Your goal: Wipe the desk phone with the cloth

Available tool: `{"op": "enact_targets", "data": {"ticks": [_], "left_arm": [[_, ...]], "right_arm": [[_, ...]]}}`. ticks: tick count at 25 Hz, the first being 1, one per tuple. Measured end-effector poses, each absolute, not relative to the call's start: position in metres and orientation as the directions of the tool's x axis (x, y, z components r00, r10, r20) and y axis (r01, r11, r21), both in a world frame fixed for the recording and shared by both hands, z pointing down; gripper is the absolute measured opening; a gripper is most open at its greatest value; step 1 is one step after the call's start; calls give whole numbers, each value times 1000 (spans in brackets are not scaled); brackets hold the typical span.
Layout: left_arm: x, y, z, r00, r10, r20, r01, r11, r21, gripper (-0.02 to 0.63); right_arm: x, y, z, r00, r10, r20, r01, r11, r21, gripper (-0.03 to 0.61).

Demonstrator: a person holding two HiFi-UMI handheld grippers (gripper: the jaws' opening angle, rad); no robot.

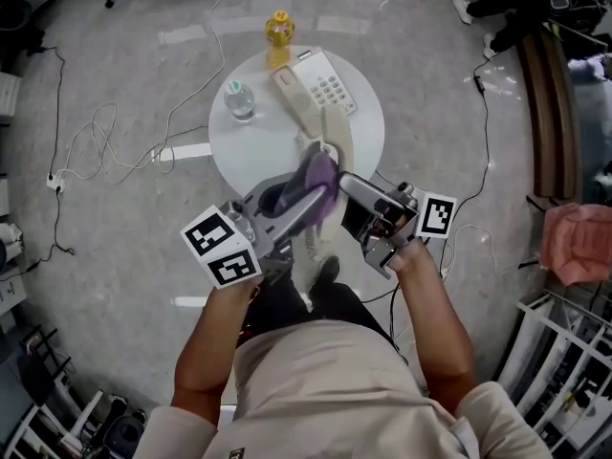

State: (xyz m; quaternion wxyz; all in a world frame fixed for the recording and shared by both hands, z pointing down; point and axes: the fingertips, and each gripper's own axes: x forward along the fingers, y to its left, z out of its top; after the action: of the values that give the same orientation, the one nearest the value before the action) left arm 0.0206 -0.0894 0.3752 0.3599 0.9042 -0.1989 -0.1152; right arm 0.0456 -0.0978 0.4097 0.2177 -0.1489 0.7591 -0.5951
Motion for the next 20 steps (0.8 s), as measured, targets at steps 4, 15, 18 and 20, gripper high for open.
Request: {"op": "enact_targets", "data": {"ticks": [4,15,18,20], "left_arm": [[20,-84,370,904,-418,-85,-247,-676,694,61],[-10,-104,357,850,-516,-109,-307,-652,694,61],[-16,-103,342,859,-508,-65,-362,-692,624,61],[-11,-100,329,878,-475,-64,-348,-723,597,61]], "right_arm": [[46,-109,402,-869,-471,-151,16,278,-961,206],[25,-72,421,-924,-378,46,-186,342,-921,206],[35,-68,438,-890,-390,237,-404,430,-808,206],[41,-64,451,-841,-391,375,-537,517,-666,206]]}}
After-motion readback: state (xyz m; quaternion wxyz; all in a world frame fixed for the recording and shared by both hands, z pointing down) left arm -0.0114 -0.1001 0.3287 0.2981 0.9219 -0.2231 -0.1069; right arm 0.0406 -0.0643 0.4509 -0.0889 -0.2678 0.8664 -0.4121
